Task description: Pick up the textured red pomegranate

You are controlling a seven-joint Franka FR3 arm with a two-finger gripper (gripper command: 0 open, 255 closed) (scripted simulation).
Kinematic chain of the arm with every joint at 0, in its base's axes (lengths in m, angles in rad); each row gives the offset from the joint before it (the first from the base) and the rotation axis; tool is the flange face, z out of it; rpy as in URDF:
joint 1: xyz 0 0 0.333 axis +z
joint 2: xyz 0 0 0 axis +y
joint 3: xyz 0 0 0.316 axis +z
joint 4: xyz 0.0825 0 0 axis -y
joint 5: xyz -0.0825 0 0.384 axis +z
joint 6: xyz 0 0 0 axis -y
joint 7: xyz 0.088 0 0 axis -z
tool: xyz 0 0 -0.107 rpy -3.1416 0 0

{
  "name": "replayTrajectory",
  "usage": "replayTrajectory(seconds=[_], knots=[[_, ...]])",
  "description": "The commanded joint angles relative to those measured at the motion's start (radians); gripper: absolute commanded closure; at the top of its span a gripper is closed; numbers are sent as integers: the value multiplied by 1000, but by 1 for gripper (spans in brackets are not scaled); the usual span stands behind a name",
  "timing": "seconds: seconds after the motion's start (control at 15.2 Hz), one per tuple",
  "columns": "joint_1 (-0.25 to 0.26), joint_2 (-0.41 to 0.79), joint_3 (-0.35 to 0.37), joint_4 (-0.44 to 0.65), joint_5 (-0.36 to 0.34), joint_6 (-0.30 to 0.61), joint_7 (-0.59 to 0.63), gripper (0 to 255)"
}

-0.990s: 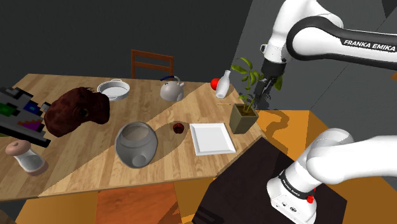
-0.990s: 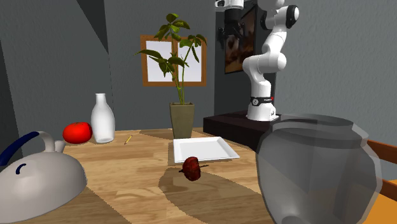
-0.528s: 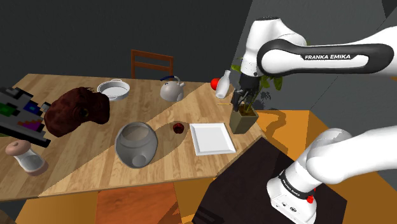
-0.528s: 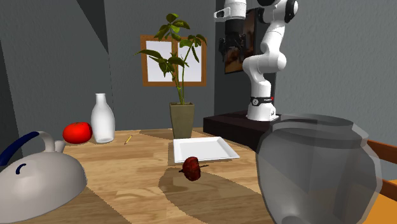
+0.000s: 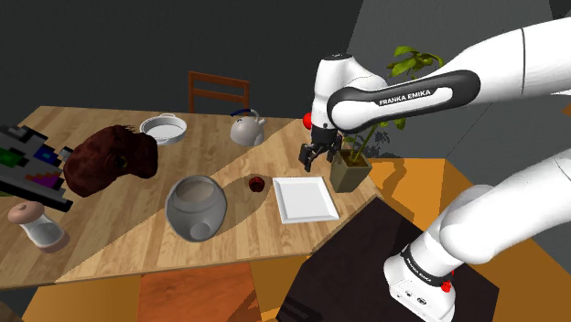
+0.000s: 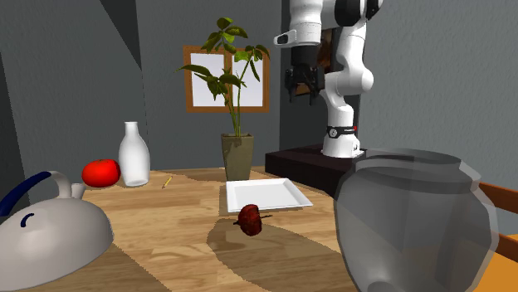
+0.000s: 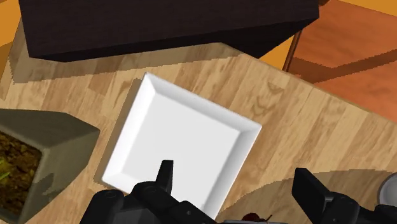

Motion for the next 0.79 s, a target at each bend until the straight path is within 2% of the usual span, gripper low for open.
replayTrajectory(seconds=[0.0, 0.33, 0.73], knots=[[-7, 86, 20, 29, -15, 52, 65, 0], [-10, 300, 46, 128, -80, 146, 228, 0], [21, 556, 27, 293, -168, 212, 407, 0]])
